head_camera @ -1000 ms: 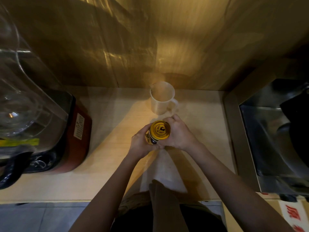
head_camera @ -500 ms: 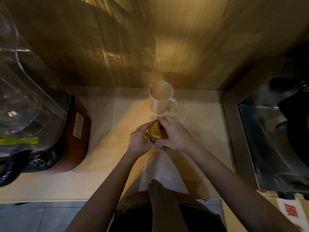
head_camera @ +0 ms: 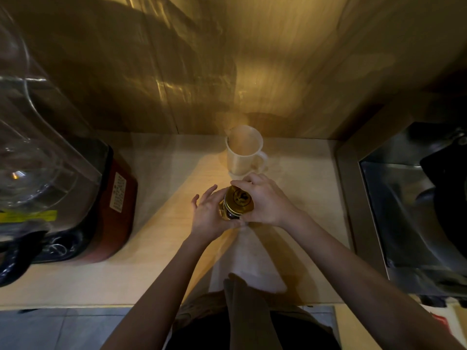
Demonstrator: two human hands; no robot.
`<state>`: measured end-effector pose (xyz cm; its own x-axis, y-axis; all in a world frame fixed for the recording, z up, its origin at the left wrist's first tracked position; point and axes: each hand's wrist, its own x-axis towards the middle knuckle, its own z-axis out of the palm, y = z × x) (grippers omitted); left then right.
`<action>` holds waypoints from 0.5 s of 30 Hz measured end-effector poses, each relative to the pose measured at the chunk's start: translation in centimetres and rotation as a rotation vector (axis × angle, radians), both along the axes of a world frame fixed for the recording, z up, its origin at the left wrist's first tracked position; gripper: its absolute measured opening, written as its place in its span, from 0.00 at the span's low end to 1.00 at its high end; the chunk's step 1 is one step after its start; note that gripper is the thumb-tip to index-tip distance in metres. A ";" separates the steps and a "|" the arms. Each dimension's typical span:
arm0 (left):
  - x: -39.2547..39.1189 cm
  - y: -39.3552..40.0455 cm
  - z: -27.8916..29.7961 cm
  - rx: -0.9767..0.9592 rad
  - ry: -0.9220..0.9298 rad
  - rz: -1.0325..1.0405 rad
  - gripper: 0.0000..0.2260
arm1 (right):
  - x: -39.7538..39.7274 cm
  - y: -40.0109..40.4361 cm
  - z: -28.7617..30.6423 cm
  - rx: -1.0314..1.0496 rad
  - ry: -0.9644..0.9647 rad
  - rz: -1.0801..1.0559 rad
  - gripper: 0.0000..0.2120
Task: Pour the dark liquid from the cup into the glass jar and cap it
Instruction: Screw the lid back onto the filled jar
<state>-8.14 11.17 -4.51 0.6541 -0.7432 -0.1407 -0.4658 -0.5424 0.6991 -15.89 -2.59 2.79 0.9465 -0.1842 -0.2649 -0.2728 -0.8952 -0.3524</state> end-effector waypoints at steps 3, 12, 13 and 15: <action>-0.1 0.0 -0.1 -0.007 0.020 0.007 0.45 | 0.1 0.4 0.1 -0.028 0.003 -0.054 0.42; -0.2 -0.2 0.3 0.004 0.055 0.050 0.38 | -0.2 2.5 -0.1 -0.106 -0.030 -0.339 0.36; -0.2 -0.2 0.3 0.007 0.053 0.052 0.38 | -0.3 2.7 -0.1 -0.107 -0.034 -0.358 0.36; -0.2 -0.2 0.3 0.000 0.055 0.059 0.37 | -0.7 2.8 0.0 -0.099 -0.022 -0.380 0.37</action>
